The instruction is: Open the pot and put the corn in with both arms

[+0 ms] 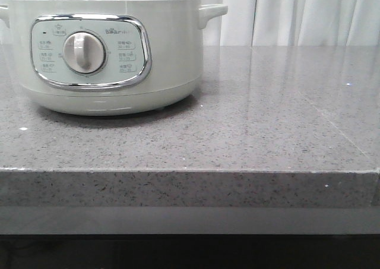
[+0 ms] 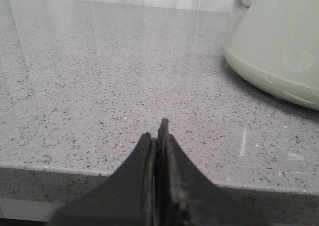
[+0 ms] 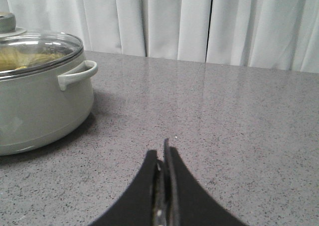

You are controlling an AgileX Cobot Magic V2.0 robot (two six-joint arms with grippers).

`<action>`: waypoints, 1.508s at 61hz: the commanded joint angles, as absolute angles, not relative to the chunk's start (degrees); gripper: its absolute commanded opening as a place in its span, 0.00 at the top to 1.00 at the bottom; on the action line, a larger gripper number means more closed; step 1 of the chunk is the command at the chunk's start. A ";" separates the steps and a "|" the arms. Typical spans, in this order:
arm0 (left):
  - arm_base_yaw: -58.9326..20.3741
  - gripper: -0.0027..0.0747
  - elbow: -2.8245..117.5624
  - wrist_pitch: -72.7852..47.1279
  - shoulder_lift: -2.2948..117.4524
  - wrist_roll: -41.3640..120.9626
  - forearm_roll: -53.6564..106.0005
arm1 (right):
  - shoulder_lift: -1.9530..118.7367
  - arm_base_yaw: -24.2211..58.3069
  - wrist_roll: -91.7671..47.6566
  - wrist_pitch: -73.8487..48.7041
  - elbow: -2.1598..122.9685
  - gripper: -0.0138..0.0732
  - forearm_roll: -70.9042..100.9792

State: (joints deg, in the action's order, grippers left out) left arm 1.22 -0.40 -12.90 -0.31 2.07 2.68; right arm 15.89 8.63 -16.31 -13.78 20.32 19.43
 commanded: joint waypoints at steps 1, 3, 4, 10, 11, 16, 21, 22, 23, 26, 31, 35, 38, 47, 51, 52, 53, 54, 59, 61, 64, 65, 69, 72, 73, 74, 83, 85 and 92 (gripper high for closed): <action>1.25 0.99 -0.39 -7.80 -1.63 1.39 3.15 | 16.29 8.42 -16.97 -9.78 21.80 0.92 19.75; 1.25 0.99 -0.39 -7.80 -1.63 1.39 3.15 | 16.29 8.42 -16.97 -9.78 21.80 0.92 19.75; 1.25 0.99 -0.39 -7.80 -1.63 1.39 3.15 | 16.29 8.42 -16.97 -9.78 21.80 0.92 19.75; 1.25 0.99 -0.39 -7.80 -1.63 1.39 3.15 | 16.29 8.42 -16.97 -9.78 21.80 0.92 19.75; 1.25 0.99 -0.39 -7.80 -1.63 1.39 3.15 | 16.29 8.42 -16.97 -9.78 21.80 0.92 19.75; 1.25 0.99 -0.39 -7.80 -1.63 1.39 3.15 | 16.29 8.42 -16.97 -9.78 21.80 0.92 19.75; 1.25 0.99 -0.39 -7.80 -1.63 1.39 3.15 | 16.29 8.42 -16.97 -9.78 21.80 0.92 19.75; 1.25 0.99 -0.39 -7.80 -1.63 1.39 3.15 | 16.29 8.42 -16.97 -9.78 21.80 0.92 19.75; 1.25 0.99 -0.39 -7.80 -1.63 1.39 3.15 | 16.29 8.42 -16.97 -9.78 21.80 0.92 19.75; 1.25 0.99 -0.39 -7.80 -1.63 1.39 3.15 | 16.29 8.42 -16.97 -9.78 21.80 0.92 19.75; 1.25 0.99 -0.39 -7.80 -1.63 1.39 3.15 | 16.29 8.42 -16.97 -9.78 21.80 0.92 19.75; 1.25 0.99 -0.39 -7.80 -1.63 1.39 3.15 | 16.29 8.42 -16.97 -9.78 21.80 0.92 19.75; 1.25 0.99 -0.39 -7.80 -1.63 1.39 3.15 | 16.29 8.42 -16.97 -9.78 21.80 0.92 19.75; 1.25 0.99 -0.39 -7.80 -1.63 1.39 3.15 | 16.29 8.42 -16.97 -8.59 20.66 0.92 19.10; 1.25 0.99 -0.39 -7.80 -1.63 1.39 3.15 | 15.88 7.79 -15.85 -7.59 19.06 0.92 16.20; 1.25 0.99 -0.39 -7.80 -1.63 1.39 3.15 | 15.61 7.50 -14.99 -7.23 18.37 0.92 14.95; 1.25 0.99 -0.39 -7.80 -1.63 1.39 3.15 | 15.42 7.24 -14.35 -7.03 17.87 0.92 14.14; 1.25 0.99 -0.39 -7.80 -1.63 1.39 3.15 | 15.18 6.95 -13.64 -6.75 17.36 0.92 13.37; 1.25 0.99 -0.39 -7.80 -1.63 1.39 3.15 | 13.20 4.93 -10.35 -5.19 13.99 0.92 10.94; 1.25 0.99 -0.39 -7.80 -1.63 1.39 3.15 | 12.11 4.06 -9.76 -4.69 12.36 0.92 10.85; 1.25 0.99 -0.39 -7.80 -1.63 1.39 3.15 | 10.55 3.11 -9.70 -4.47 10.38 0.92 10.85; 1.25 0.99 -0.39 -7.80 -1.63 1.39 3.15 | 9.71 2.69 -9.70 -4.47 9.37 0.92 10.85; 1.25 0.99 -0.39 -7.80 -1.63 1.39 3.15 | 7.12 1.56 -9.70 -4.59 6.35 0.92 10.85; 1.25 0.99 -0.39 -7.80 -1.63 1.39 3.15 | 5.06 0.93 -9.70 -4.59 4.00 0.92 10.85; 1.25 0.99 -0.39 -7.80 -1.63 1.39 3.15 | 4.44 0.81 -9.70 -4.62 3.36 0.92 10.85; 1.25 0.99 -0.39 -7.80 -1.63 1.39 3.15 | 3.83 0.69 -9.70 -4.66 2.72 0.92 10.85; 1.25 0.99 -0.39 -7.80 -1.63 1.39 3.15 | -2.06 0.12 -9.70 -5.68 -1.53 0.92 10.85; 1.25 0.99 -0.39 -7.80 -1.63 1.39 3.15 | -1.79 0.14 -9.70 -6.52 -1.41 0.92 10.85; 1.25 0.99 -0.39 -7.80 -1.63 1.39 3.15 | -1.78 0.09 -9.70 -6.68 -1.41 0.92 10.85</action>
State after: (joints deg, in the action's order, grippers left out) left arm 1.22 -0.40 -12.58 -0.31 2.07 2.68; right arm -0.55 0.54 -9.77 -10.65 -1.59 11.28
